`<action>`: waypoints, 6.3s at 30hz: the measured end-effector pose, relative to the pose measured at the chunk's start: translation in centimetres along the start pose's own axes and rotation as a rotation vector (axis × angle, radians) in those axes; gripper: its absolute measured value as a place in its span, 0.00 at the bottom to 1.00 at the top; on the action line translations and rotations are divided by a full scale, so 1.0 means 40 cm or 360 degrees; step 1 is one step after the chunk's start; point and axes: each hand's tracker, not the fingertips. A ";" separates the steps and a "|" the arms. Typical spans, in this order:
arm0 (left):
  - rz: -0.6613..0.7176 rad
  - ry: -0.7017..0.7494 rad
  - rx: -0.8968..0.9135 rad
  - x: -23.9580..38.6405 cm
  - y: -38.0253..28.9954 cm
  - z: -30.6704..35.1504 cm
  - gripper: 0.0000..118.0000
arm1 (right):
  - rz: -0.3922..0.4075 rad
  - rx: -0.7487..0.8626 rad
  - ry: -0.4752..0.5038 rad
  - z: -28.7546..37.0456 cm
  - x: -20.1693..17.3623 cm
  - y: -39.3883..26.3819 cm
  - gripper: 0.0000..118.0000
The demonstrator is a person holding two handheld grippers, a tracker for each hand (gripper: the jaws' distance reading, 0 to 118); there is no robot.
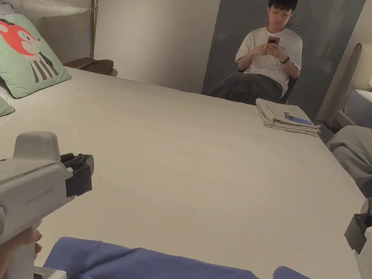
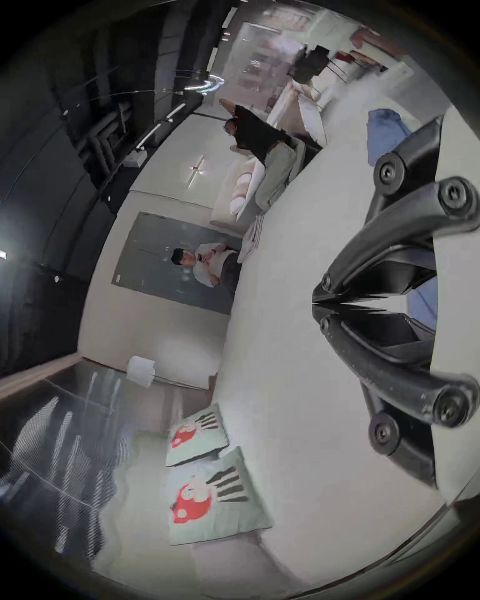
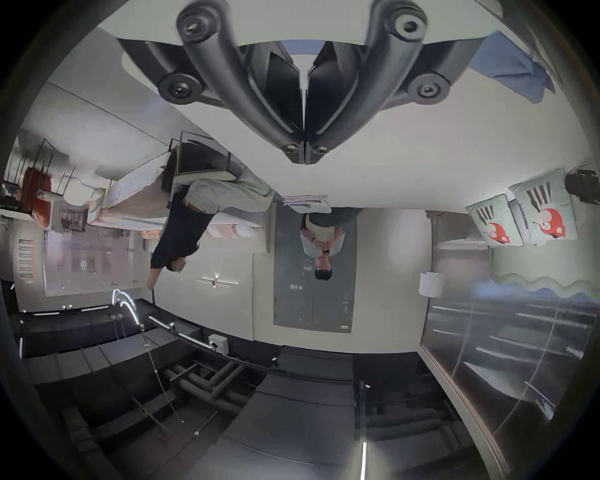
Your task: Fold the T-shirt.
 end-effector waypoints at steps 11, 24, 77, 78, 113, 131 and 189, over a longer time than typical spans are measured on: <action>0.0713 -0.0250 -0.0687 -0.364 -0.140 -0.101 0.91 | 0.0029 -0.0102 0.0019 -0.010 -0.059 -0.045 0.00; 0.1192 -0.0563 -0.0930 -0.392 -0.293 -0.191 0.92 | 0.0100 -0.0221 0.0053 -0.027 -0.124 -0.076 0.00; 0.0690 -0.0343 -0.0899 -0.024 -0.217 -0.241 0.90 | -0.0111 -0.0150 0.0053 0.016 -0.009 -0.075 0.00; 0.0652 -0.0330 -0.0783 -0.030 -0.202 -0.217 0.90 | -0.0121 -0.0152 0.0051 0.016 -0.005 -0.077 0.00; 0.0187 -0.0334 -0.0388 0.126 -0.265 -0.167 0.00 | -0.0175 -0.0165 0.0023 0.021 0.036 -0.092 0.00; 0.1016 -0.0498 -0.0979 -0.308 -0.273 -0.177 0.91 | -0.0126 -0.0196 0.0135 0.014 -0.052 -0.088 0.00; 0.0539 -0.0647 -0.0731 0.219 -0.248 -0.296 0.93 | -0.0275 -0.0198 0.0035 0.026 0.082 -0.115 0.00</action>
